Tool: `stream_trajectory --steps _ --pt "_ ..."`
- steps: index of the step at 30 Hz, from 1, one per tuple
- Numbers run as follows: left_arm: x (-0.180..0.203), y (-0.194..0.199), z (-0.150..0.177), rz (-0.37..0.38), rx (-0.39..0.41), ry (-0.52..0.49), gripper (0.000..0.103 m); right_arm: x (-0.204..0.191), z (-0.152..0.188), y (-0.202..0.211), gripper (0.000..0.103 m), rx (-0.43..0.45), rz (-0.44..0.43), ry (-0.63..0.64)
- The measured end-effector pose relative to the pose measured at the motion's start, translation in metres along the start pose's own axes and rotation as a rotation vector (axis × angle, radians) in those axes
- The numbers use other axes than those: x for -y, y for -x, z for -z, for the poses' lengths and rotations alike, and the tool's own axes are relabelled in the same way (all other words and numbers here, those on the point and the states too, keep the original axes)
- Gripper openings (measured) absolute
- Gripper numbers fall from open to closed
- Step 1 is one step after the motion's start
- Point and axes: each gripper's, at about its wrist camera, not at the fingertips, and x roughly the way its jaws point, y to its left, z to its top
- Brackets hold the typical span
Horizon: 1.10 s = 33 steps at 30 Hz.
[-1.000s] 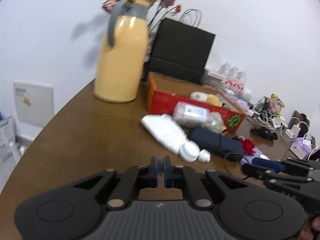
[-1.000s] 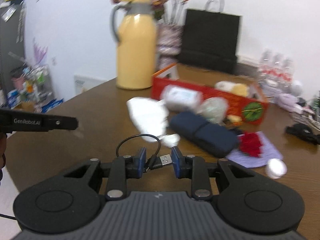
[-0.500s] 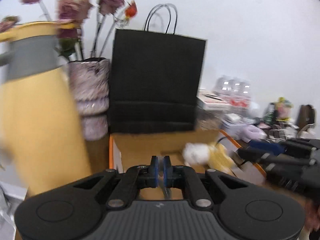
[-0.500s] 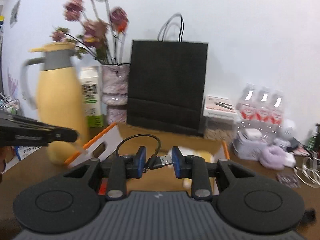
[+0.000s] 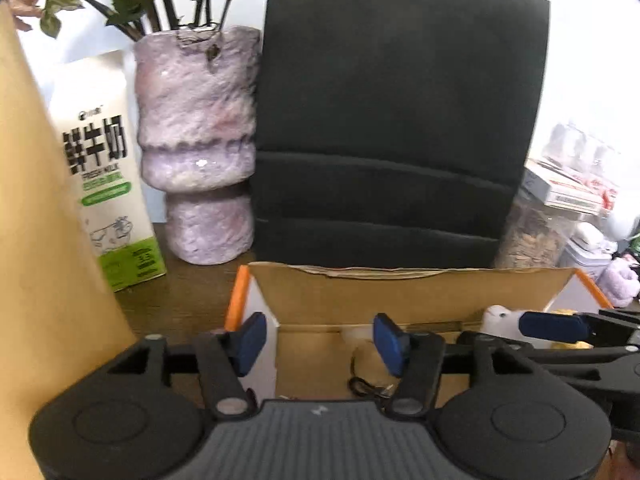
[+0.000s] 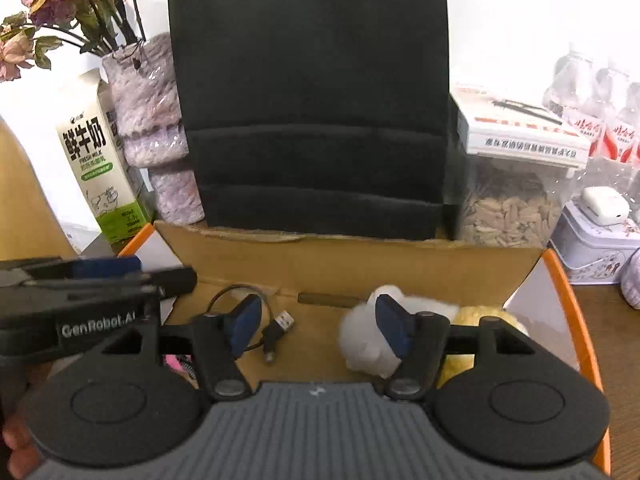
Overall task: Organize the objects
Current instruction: 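Carry the small cable into the cardboard box and release it, then grasp the white round puck with the left gripper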
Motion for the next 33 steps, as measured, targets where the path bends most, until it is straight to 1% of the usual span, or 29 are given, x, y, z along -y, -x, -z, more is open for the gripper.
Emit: stream_trajectory --steps 2,3,4,5,6,7,8,9,10,11,12,14,15,16,17,19,21,22,24,25,27,30,33 --pt "0.001 0.000 0.000 -0.003 -0.009 -0.001 0.060 0.003 0.001 0.000 0.069 -0.011 0.006 -0.020" --pt "0.001 0.003 0.000 -0.014 0.003 0.001 0.060 0.003 0.002 0.000 0.070 -0.011 0.004 -0.023" --pt "0.002 0.008 0.000 -0.030 0.033 0.008 0.060 0.001 0.002 0.003 0.071 -0.005 0.003 -0.019" --pt "0.003 0.018 0.001 -0.047 0.079 0.026 0.060 0.000 0.003 0.006 0.072 0.013 0.014 -0.011" --pt "0.005 0.035 0.003 -0.051 0.127 0.065 0.064 -0.003 0.004 0.013 0.071 0.051 0.035 0.003" --pt "0.007 0.055 0.004 -0.031 0.150 0.101 0.069 -0.009 0.007 0.023 0.071 0.098 0.080 0.038" --pt "0.006 0.075 0.004 0.016 0.165 0.112 0.079 -0.017 0.008 0.035 0.071 0.131 0.131 0.082" --pt "0.007 0.097 0.005 0.066 0.190 0.102 0.087 -0.024 0.010 0.050 0.073 0.164 0.156 0.113" --pt "0.009 0.121 0.006 0.096 0.218 0.076 0.089 -0.029 0.012 0.066 0.074 0.190 0.146 0.127" --pt "0.012 0.141 0.008 0.095 0.236 0.050 0.090 -0.033 0.013 0.083 0.079 0.205 0.120 0.134" --pt "0.016 0.162 0.011 0.077 0.242 0.019 0.090 -0.037 0.016 0.099 0.083 0.213 0.100 0.142" --pt "0.016 0.199 0.020 0.056 0.214 -0.018 0.092 -0.045 0.028 0.132 0.088 0.211 0.092 0.194" --pt "0.013 0.220 0.030 0.073 0.203 -0.018 0.095 -0.049 0.038 0.147 0.090 0.214 0.091 0.222" --pt "0.009 0.240 0.042 0.115 0.209 -0.017 0.098 -0.051 0.050 0.164 0.091 0.216 0.088 0.250" --pt "0.007 0.257 0.056 0.160 0.217 -0.025 0.101 -0.054 0.064 0.183 0.095 0.216 0.086 0.276" --pt "0.008 0.296 0.086 0.238 0.236 -0.067 0.102 -0.058 0.090 0.220 0.098 0.208 0.068 0.307" --pt "0.011 0.326 0.115 0.284 0.265 -0.098 0.103 -0.061 0.112 0.258 0.101 0.210 0.036 0.323" --pt "0.013 0.340 0.131 0.300 0.279 -0.111 0.103 -0.062 0.124 0.278 0.102 0.218 0.022 0.319" --pt "0.017 0.364 0.162 0.317 0.313 -0.140 0.103 -0.060 0.149 0.317 0.103 0.241 -0.022 0.265" --pt "0.018 0.374 0.178 0.318 0.345 -0.134 0.103 -0.059 0.161 0.332 0.103 0.240 -0.051 0.235" --pt "0.017 0.388 0.204 0.322 0.368 -0.125 0.103 -0.056 0.189 0.357 0.103 0.231 -0.110 0.186" --pt "0.015 0.395 0.225 0.323 0.303 -0.146 0.103 -0.048 0.223 0.376 0.103 0.208 -0.111 0.070" --pt "0.011 0.400 0.239 0.312 0.288 -0.148 0.103 -0.040 0.250 0.378 0.103 0.155 -0.069 0.000"
